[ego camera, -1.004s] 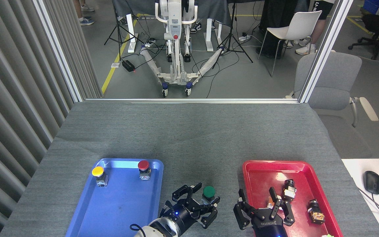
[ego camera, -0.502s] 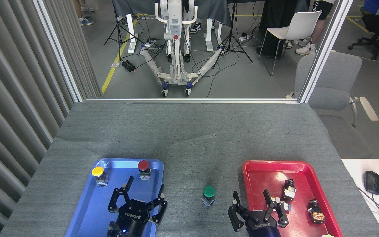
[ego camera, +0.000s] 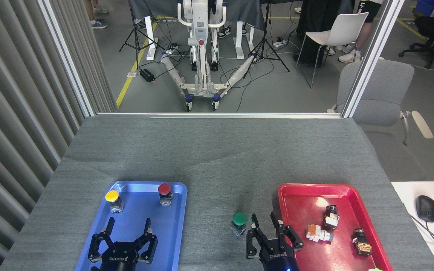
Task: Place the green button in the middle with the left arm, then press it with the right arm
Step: 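Move the right gripper over the green button and press down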
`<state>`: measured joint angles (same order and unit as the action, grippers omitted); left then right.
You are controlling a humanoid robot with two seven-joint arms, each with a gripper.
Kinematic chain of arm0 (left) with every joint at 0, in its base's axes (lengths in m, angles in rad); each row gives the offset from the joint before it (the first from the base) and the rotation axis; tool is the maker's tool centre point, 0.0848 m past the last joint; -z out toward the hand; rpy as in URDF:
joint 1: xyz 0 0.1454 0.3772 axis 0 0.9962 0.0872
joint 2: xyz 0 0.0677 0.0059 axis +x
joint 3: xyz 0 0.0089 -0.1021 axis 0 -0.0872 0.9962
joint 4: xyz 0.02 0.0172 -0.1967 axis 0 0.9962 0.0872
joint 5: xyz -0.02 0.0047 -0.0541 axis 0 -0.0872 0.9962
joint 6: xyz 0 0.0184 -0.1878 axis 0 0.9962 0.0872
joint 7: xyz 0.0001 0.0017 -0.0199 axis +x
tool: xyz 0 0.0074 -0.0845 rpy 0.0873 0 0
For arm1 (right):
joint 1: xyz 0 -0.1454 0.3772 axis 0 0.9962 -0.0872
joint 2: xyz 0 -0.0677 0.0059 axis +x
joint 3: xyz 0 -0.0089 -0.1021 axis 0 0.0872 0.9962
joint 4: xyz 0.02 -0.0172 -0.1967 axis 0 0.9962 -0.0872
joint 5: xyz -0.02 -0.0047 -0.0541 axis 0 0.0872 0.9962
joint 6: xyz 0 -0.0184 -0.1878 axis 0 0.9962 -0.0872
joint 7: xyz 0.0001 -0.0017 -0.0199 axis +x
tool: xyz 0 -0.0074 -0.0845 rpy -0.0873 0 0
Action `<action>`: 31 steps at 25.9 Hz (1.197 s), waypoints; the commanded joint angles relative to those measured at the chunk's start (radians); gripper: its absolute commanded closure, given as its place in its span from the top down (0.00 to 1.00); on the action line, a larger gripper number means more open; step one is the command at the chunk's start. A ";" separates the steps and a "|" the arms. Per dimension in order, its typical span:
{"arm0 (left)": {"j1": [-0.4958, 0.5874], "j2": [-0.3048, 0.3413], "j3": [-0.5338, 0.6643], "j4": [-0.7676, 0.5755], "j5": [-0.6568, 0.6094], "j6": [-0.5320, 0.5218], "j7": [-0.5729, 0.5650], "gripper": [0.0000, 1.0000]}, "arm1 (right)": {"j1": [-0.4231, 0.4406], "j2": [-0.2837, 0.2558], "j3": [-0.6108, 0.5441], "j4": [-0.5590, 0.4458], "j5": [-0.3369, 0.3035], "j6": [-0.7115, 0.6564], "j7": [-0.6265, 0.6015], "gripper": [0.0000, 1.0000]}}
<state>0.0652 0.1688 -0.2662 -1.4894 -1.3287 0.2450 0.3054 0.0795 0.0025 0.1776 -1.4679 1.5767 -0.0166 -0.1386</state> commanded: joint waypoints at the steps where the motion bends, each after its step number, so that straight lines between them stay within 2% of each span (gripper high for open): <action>1: 0.005 0.001 0.004 -0.011 0.002 -0.001 -0.002 0.99 | -0.044 0.001 0.057 0.057 0.017 0.060 0.001 0.05; 3: 0.005 0.008 0.004 -0.029 0.002 -0.003 -0.017 0.99 | -0.064 0.002 0.076 0.090 0.017 0.069 0.001 0.00; 8: -0.004 0.031 0.005 -0.063 0.009 -0.050 -0.104 0.99 | -0.098 0.022 0.103 0.133 0.017 0.076 0.001 0.00; 11: 0.001 0.031 0.005 -0.107 0.011 -0.058 -0.104 0.99 | -0.127 0.034 0.137 0.175 0.016 0.112 0.001 0.00; 16: -0.008 0.031 0.005 -0.109 0.013 -0.067 -0.106 0.99 | -0.139 0.048 0.140 0.242 0.016 0.136 -0.001 0.00; 23: -0.002 0.040 0.005 -0.137 0.011 -0.148 -0.106 0.99 | -0.153 0.051 0.140 0.317 0.009 0.158 -0.007 0.01; 28: 0.005 0.046 0.004 -0.143 0.011 -0.145 -0.111 0.99 | -0.153 0.056 0.142 0.330 0.005 0.161 -0.009 0.01; 31: 0.025 0.080 0.005 -0.146 0.011 -0.148 -0.108 0.99 | -0.153 0.056 0.142 0.311 0.005 0.167 -0.012 0.01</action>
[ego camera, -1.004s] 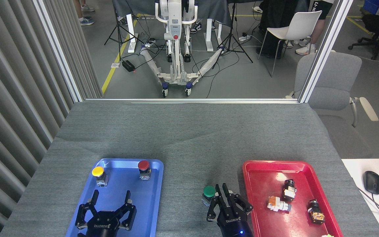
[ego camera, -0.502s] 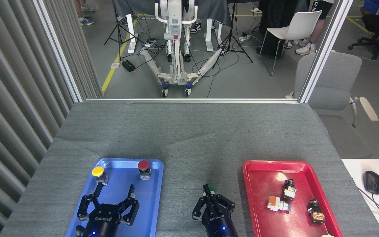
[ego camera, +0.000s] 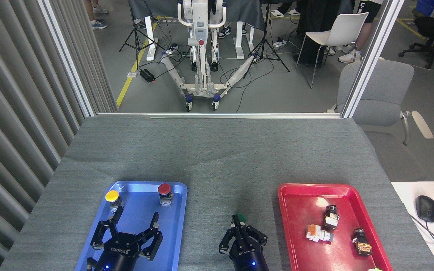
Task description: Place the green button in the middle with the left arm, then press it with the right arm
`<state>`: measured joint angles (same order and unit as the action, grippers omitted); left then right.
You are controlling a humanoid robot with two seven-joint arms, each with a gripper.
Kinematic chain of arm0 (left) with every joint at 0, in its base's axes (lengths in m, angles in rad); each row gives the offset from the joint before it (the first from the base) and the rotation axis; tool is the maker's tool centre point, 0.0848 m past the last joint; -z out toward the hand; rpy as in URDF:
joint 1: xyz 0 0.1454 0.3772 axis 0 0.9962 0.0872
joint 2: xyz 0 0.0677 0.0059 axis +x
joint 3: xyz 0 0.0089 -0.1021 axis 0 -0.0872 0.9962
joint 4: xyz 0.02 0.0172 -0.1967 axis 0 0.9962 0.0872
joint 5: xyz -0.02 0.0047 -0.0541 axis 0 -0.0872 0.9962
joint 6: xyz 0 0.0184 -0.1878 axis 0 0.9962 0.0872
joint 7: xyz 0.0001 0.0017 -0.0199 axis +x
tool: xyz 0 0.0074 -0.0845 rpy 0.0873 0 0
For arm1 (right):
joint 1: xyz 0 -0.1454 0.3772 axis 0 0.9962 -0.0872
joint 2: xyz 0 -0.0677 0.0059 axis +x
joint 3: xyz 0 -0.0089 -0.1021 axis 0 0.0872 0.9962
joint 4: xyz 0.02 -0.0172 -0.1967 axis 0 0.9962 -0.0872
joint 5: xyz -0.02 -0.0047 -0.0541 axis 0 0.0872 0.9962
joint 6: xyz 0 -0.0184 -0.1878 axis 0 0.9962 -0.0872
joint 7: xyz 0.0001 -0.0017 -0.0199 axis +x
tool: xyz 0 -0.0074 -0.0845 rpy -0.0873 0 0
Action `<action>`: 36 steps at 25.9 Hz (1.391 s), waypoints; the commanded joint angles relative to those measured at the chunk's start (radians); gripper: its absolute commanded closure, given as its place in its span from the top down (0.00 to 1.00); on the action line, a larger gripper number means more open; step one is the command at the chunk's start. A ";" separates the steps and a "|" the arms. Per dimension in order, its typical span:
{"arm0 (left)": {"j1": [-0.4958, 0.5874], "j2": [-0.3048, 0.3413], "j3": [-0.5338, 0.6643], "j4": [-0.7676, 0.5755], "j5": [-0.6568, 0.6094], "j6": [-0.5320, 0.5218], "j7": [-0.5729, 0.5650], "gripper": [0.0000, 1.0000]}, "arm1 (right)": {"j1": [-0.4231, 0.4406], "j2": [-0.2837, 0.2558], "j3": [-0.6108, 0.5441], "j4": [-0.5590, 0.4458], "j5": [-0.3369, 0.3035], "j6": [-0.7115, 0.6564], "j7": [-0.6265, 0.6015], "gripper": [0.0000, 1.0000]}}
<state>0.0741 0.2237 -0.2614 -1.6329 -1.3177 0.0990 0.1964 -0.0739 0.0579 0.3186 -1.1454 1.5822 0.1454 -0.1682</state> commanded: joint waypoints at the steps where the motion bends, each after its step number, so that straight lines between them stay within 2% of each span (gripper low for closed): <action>1: 0.023 0.036 0.001 -0.004 0.000 -0.002 0.002 0.99 | 0.000 -0.001 0.000 -0.028 -0.001 0.010 0.015 0.01; 5: 0.033 0.037 -0.001 -0.002 0.002 -0.002 0.002 0.99 | 0.008 -0.012 -0.004 -0.108 -0.001 0.014 -0.042 0.04; 10: 0.032 0.034 0.001 0.015 0.005 0.001 0.002 0.99 | 0.042 -0.043 -0.035 -0.172 -0.002 0.006 -0.042 0.09; 12: 0.029 0.034 0.001 0.016 0.003 0.001 0.002 0.99 | 0.069 -0.056 -0.072 -0.205 -0.004 -0.001 -0.042 0.16; 14: 0.024 0.031 0.001 0.015 0.003 0.001 0.002 0.99 | 0.094 -0.070 -0.098 -0.234 -0.004 -0.015 -0.042 0.33; 15: 0.023 0.029 -0.001 0.013 0.003 -0.002 0.002 0.99 | 0.109 -0.078 -0.118 -0.246 -0.004 -0.020 -0.042 0.55; 16: 0.023 0.028 -0.001 0.011 0.003 -0.002 0.002 0.99 | 0.121 -0.089 -0.133 -0.258 -0.004 -0.020 -0.043 0.83; 17: 0.021 0.028 -0.001 0.011 0.003 -0.002 0.002 0.99 | 0.134 -0.092 -0.147 -0.272 -0.005 -0.018 -0.045 0.99; 22: 0.018 0.026 -0.001 0.013 0.005 -0.002 0.000 0.99 | 0.192 -0.130 -0.213 -0.340 -0.059 -0.026 -0.050 1.00; 30: 0.007 0.026 -0.001 0.018 0.006 0.001 0.000 0.99 | 0.259 -0.178 -0.274 -0.422 -0.070 -0.063 -0.045 1.00; 36: 0.010 0.026 -0.001 0.018 0.006 0.001 -0.003 0.99 | 0.276 -0.190 -0.309 -0.429 -0.096 -0.067 -0.037 1.00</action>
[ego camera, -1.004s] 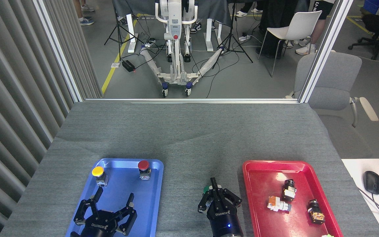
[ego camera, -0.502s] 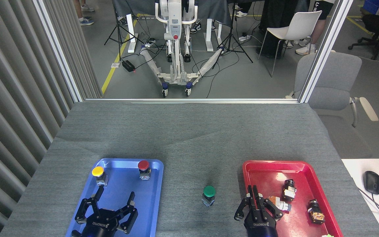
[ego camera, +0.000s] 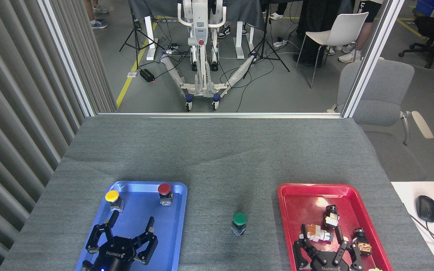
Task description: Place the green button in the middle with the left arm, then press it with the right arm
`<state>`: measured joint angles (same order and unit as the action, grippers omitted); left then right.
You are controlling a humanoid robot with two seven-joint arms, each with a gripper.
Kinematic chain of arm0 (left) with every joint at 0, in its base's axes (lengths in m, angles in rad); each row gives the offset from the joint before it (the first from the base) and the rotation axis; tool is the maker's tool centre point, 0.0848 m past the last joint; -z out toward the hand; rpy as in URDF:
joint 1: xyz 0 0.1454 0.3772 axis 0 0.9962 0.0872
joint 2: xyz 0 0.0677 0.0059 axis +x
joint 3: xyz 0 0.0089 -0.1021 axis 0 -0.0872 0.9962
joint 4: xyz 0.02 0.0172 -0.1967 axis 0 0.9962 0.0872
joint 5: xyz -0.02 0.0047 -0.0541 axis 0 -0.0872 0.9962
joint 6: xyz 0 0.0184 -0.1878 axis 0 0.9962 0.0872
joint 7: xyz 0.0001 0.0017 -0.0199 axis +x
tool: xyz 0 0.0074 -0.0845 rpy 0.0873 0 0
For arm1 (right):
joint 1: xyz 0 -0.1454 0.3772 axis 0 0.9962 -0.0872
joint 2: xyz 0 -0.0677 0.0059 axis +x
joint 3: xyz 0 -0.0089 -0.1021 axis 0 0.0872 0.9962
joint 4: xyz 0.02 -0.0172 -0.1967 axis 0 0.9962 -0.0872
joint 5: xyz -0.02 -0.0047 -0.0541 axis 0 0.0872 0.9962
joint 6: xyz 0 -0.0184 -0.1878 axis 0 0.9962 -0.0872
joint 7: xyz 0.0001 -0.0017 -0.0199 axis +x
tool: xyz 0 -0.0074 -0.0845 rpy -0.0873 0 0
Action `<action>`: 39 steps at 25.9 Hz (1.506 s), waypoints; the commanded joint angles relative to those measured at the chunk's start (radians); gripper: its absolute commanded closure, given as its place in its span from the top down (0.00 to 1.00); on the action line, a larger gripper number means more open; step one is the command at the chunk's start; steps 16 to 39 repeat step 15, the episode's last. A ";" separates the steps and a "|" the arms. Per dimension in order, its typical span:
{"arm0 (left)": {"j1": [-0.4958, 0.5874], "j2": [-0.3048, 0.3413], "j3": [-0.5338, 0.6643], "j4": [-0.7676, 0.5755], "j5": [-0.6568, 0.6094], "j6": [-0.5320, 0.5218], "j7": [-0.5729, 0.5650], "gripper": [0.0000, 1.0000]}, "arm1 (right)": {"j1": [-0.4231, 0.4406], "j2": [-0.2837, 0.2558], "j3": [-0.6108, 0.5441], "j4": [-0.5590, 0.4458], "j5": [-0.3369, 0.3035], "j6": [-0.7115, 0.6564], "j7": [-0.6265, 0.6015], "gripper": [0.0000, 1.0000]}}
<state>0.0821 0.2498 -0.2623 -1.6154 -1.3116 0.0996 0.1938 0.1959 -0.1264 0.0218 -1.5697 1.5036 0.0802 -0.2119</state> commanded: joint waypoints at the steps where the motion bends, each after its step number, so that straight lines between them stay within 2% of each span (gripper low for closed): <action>1: 0.002 0.000 0.000 0.000 0.000 -0.003 -0.001 0.99 | 0.007 -0.006 -0.014 -0.004 -0.023 0.000 0.005 1.00; 39: 0.010 -0.018 -0.008 0.005 0.000 0.002 0.003 0.99 | 0.007 -0.006 -0.013 -0.015 -0.026 -0.002 0.003 1.00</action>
